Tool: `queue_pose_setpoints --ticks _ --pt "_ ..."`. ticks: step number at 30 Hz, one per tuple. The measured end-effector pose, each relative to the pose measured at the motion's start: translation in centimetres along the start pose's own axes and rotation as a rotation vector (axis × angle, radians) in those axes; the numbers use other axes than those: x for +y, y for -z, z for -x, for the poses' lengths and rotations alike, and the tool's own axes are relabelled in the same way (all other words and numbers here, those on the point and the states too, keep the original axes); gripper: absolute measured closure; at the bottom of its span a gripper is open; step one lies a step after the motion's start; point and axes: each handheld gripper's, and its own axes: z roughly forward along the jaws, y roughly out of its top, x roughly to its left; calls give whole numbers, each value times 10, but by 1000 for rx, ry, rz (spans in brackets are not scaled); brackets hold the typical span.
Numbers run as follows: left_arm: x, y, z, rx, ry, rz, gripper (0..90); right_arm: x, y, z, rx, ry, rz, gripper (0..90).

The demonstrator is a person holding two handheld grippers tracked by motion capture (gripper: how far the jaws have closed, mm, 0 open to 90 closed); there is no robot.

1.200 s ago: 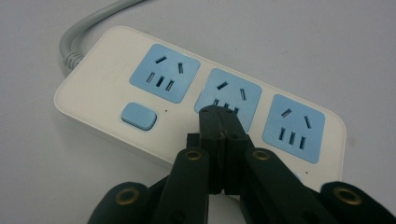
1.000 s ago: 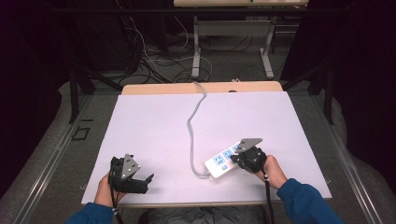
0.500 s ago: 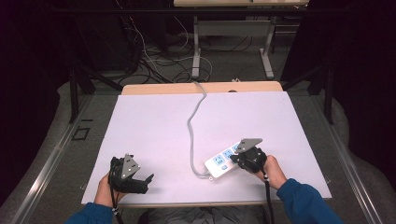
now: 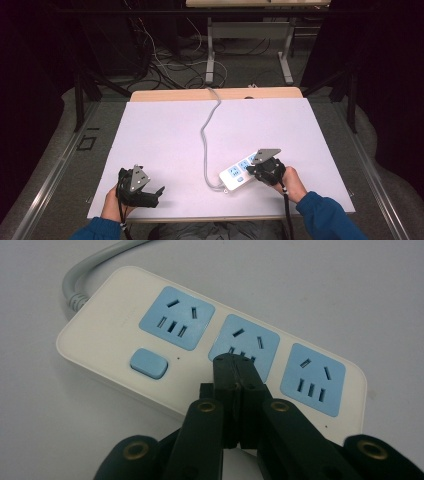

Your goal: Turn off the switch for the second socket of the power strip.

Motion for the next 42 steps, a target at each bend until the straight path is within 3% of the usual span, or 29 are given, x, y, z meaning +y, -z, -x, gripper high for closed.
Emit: queue_pose_setpoints --ticks 4,6,15,23,26,36,39,42 --pt "0 0 0 -2 -1 0 24 0 1 0 0 16 0 900" --pt "0 0 0 -1 -1 0 24 1 2 0 3 4 29 900" --pt "0 0 0 -3 -1 0 24 2 5 1 -3 16 4 897" --pt "0 0 0 -4 -2 0 24 5 10 2 -3 -2 64 871" --pt "0 0 0 -5 -2 0 24 5 12 2 -3 -12 61 847" --pt "0 1 0 -9 -4 -1 24 6 15 5 17 -49 62 267" --pt "0 1 0 -10 -2 -1 24 5 17 6 26 -55 81 177" --pt "0 1 0 -8 -1 1 24 5 19 7 36 -56 94 145"
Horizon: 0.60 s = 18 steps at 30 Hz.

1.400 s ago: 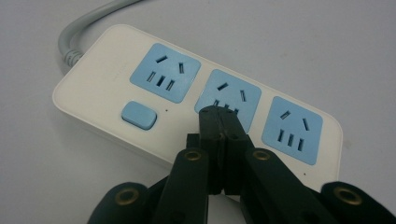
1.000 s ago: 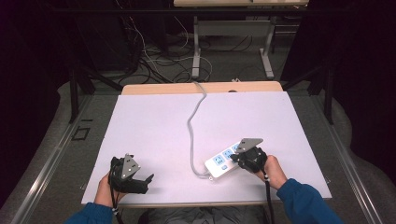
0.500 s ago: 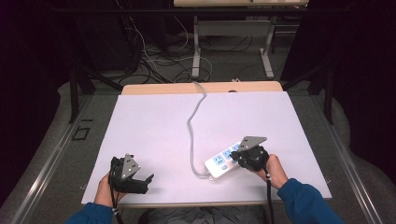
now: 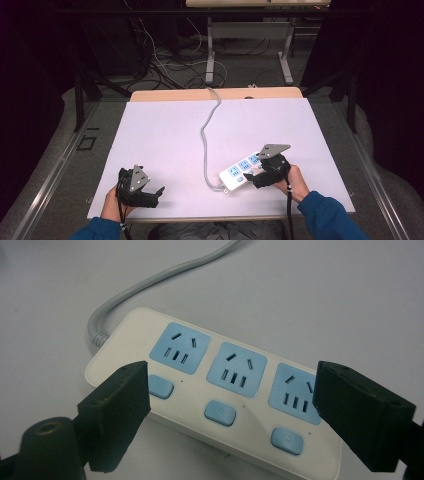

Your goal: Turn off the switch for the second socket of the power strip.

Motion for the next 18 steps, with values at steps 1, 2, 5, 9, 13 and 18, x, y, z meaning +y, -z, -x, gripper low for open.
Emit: queue_pose_setpoints --ticks 1,2,5,9,13,18 --pt "0 0 0 -3 -1 -1 24 0 0 1 1 4 0 140" --pt "0 0 0 -3 -2 -1 24 0 1 0 -7 -11 11 127" --pt "0 0 0 -3 -1 -1 24 0 2 2 5 -10 9 92" --pt "0 0 0 -4 -1 -1 23 0 4 3 13 -16 15 39" --pt "0 0 0 -4 -1 -1 24 -1 4 5 17 -22 23 0" --pt "-1 0 0 -2 -4 -5 23 -2 8 7 13 -28 31 0"
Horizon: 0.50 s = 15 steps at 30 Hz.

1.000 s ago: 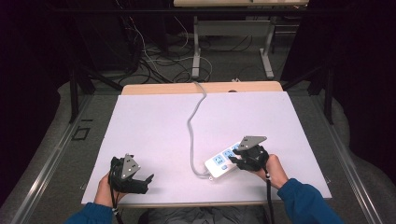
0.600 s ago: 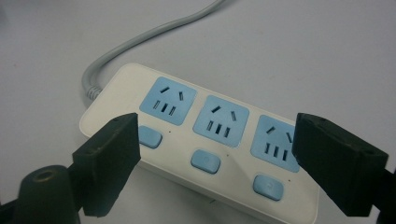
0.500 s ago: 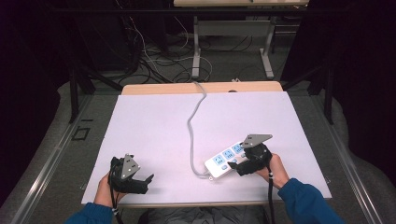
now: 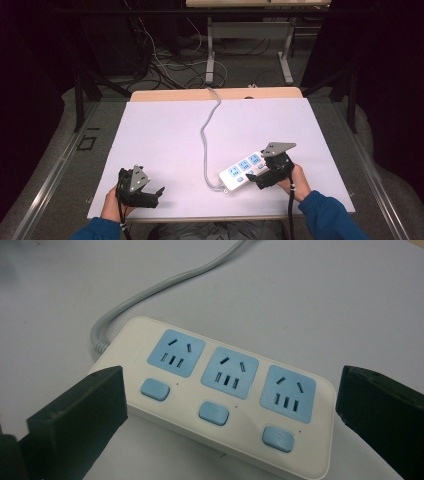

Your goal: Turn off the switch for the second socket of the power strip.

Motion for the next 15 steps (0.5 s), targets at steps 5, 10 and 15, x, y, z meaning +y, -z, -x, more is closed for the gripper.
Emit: queue_pose_setpoints --ticks 5,10,15 --pt "0 0 0 -1 -2 -1 23 -1 3 0 -12 -4 8 0" --pt "0 0 0 1 3 1 23 -3 8 1 -25 -9 18 0" --pt "0 0 0 4 4 5 23 -5 13 0 -29 -10 22 0"
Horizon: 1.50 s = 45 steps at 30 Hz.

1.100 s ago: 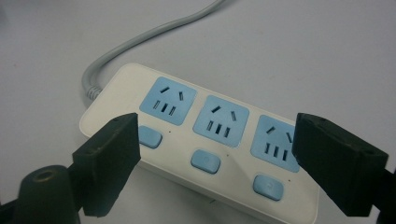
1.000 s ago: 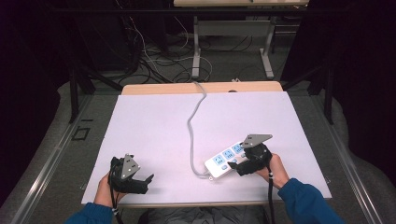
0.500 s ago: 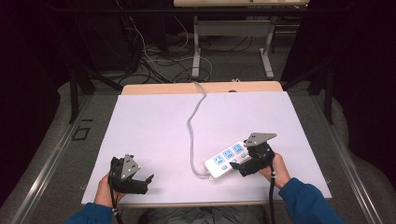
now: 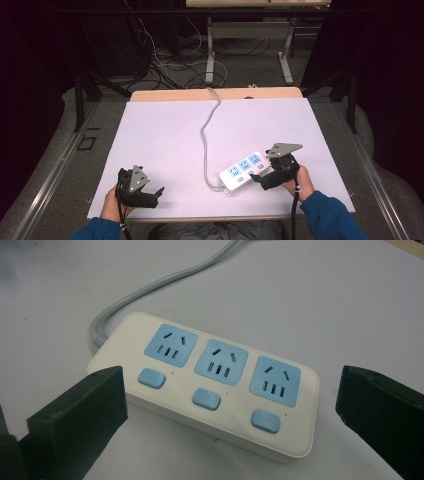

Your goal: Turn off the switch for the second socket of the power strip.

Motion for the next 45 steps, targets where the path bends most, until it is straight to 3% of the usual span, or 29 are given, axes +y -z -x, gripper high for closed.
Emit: queue_pose_setpoints --ticks 15,34,45 --pt "-1 1 0 2 3 -2 22 -5 15 -3 -9 8 -15 0" --pt "-1 1 0 3 0 -5 21 -30 42 3 -61 -51 8 0" --pt "-1 1 0 4 2 -2 21 -46 52 6 -98 -68 -11 0"
